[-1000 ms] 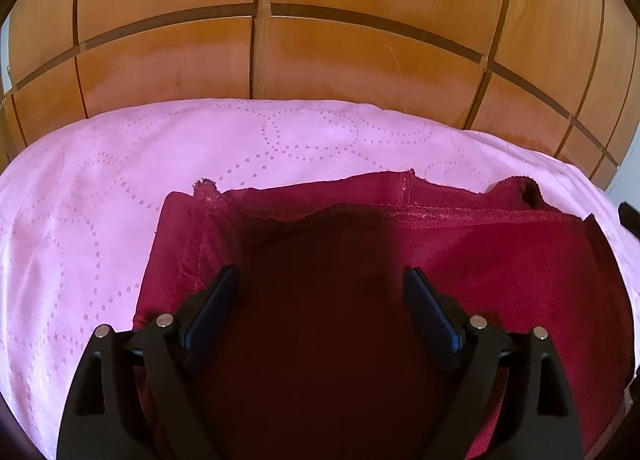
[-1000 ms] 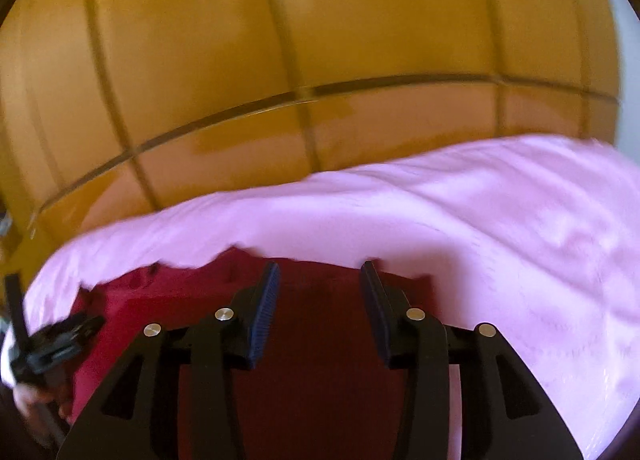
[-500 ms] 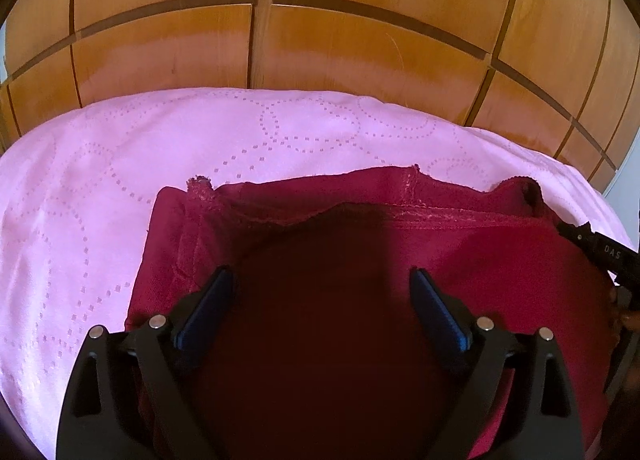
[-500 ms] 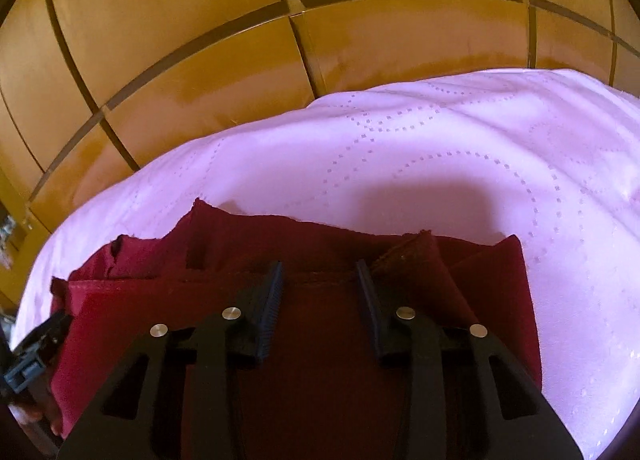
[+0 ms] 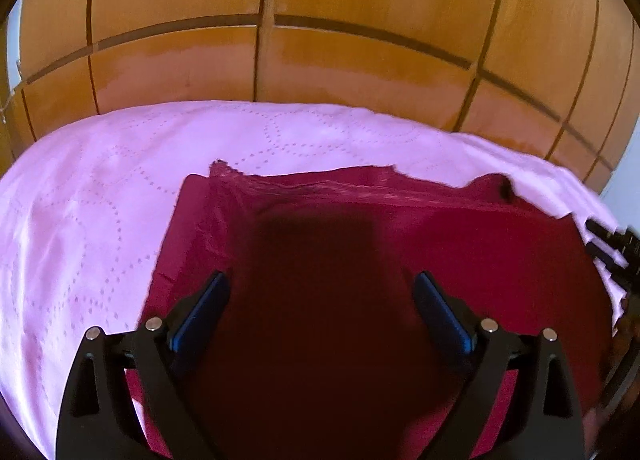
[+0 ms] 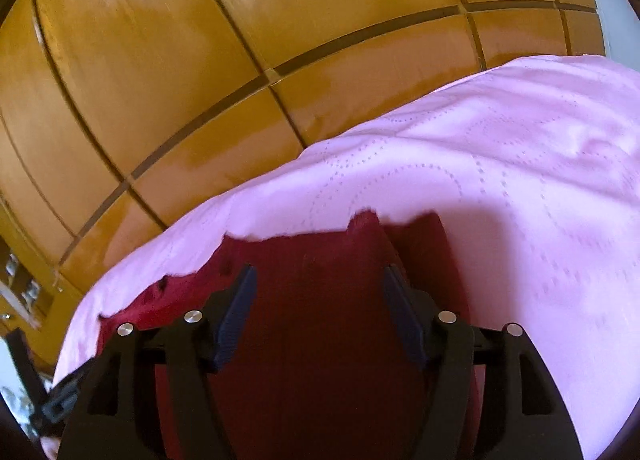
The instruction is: Fold small clothes
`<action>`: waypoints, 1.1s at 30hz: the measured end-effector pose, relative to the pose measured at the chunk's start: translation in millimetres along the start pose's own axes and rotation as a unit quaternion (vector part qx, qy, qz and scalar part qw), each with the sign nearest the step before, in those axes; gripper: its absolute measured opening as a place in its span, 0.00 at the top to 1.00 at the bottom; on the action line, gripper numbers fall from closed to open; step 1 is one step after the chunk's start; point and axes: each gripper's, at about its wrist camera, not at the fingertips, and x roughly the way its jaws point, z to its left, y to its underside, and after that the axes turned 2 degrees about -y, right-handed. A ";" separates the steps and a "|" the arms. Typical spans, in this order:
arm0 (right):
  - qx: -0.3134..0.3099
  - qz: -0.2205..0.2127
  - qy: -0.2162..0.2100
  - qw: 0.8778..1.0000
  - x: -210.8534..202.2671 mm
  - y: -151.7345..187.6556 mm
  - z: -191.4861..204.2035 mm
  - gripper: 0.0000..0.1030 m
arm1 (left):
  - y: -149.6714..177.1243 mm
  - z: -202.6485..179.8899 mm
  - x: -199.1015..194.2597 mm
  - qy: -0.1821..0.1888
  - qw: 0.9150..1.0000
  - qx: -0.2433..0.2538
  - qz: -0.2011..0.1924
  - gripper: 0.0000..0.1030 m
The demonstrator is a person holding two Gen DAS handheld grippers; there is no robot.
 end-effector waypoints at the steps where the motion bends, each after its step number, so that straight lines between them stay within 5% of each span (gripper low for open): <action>1: -0.014 0.002 0.001 1.000 -5.2 5.2 4.9 0.37 | -0.7 -1.3 -3.8 0.010 1.000 -0.004 -0.002 0.09; 6: -0.082 0.034 0.055 0.995 -4.4 24.9 18.8 0.37 | -2.2 -8.1 10.3 -0.048 0.998 0.018 0.024 0.08; 7: -0.078 0.043 0.061 0.994 0.7 26.7 15.8 0.38 | 1.5 -5.3 22.3 -0.049 0.998 0.022 0.046 0.07; 12: -0.043 0.032 0.049 0.997 -6.4 26.7 3.3 0.38 | 8.8 -3.9 10.8 -0.043 0.998 0.026 0.030 0.07; 17: -0.007 0.009 0.036 0.999 -46.3 36.8 -4.6 0.27 | 26.3 1.5 -22.1 -0.008 1.000 -0.001 0.001 0.07; 23: 0.054 0.014 0.009 0.998 -91.4 46.1 -30.1 0.26 | 53.1 -7.4 -62.8 0.066 0.996 -0.020 -0.054 0.07; 27: 0.086 0.025 -0.056 0.994 -109.4 56.6 -41.3 0.26 | 69.6 -27.8 -71.1 0.114 0.993 0.005 -0.040 0.27; 33: 0.148 0.065 -0.089 0.983 -113.6 77.5 -57.9 0.29 | 80.2 -47.8 -83.0 0.143 0.988 0.035 -0.041 0.32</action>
